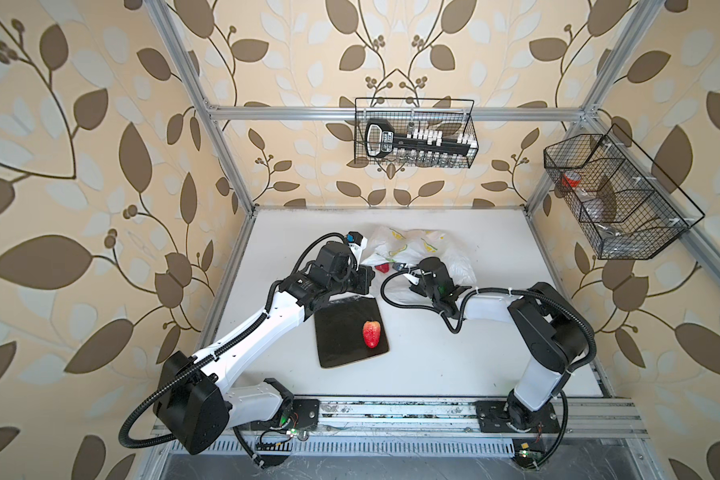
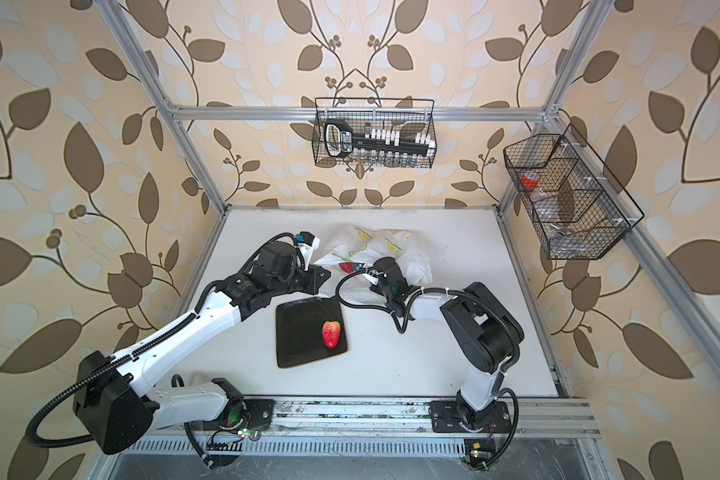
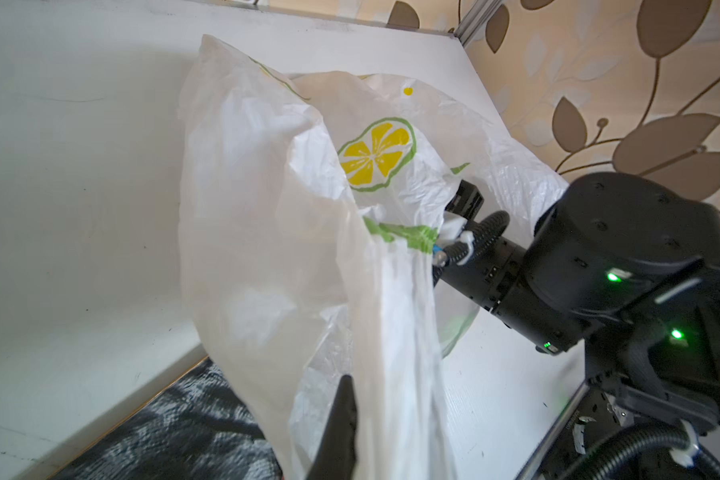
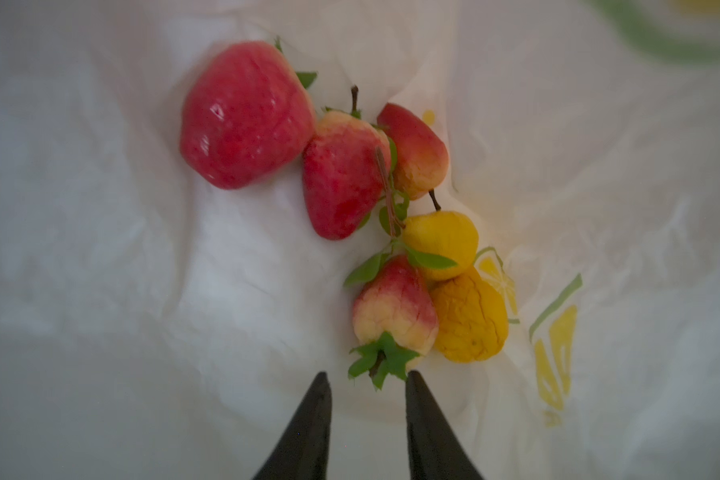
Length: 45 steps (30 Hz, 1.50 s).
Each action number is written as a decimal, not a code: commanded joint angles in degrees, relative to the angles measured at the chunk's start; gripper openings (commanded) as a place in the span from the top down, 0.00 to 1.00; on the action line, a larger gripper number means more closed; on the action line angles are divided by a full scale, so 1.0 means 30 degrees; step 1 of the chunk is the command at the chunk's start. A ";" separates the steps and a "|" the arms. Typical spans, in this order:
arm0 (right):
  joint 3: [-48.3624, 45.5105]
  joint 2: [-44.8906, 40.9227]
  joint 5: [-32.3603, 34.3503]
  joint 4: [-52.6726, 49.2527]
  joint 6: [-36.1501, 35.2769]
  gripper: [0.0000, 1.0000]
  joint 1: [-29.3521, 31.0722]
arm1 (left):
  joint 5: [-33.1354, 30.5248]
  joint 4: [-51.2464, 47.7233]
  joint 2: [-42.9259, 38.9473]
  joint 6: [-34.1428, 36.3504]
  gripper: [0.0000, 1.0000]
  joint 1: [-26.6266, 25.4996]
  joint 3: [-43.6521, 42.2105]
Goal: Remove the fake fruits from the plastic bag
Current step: 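Grasp a red-yellow fake peach inside the bag with the right gripper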
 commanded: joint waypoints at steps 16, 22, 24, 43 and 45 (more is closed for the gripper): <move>0.6859 0.1630 -0.1846 -0.8687 2.3344 0.36 -0.1128 | 0.1850 0.0360 0.0356 0.0345 1.00 -0.0593 0.0359; 0.8753 0.3174 -0.0173 -0.9287 2.5505 0.23 -0.1392 | 0.1736 0.0345 0.0622 0.0228 1.00 -0.0773 0.0593; 0.9408 0.3824 0.0435 -0.9625 2.5520 0.21 -0.1397 | 0.1703 0.0309 0.0679 0.0231 1.00 -0.0766 0.0707; 1.2703 0.8474 0.0611 -0.9018 1.6443 0.30 -0.1862 | 0.1069 0.0168 0.0803 -0.0080 1.00 -0.0820 0.0997; 1.2649 0.8511 0.0401 -0.8952 1.6316 0.36 -0.1861 | 0.0938 0.0170 0.0772 -0.0116 1.00 -0.0814 0.0976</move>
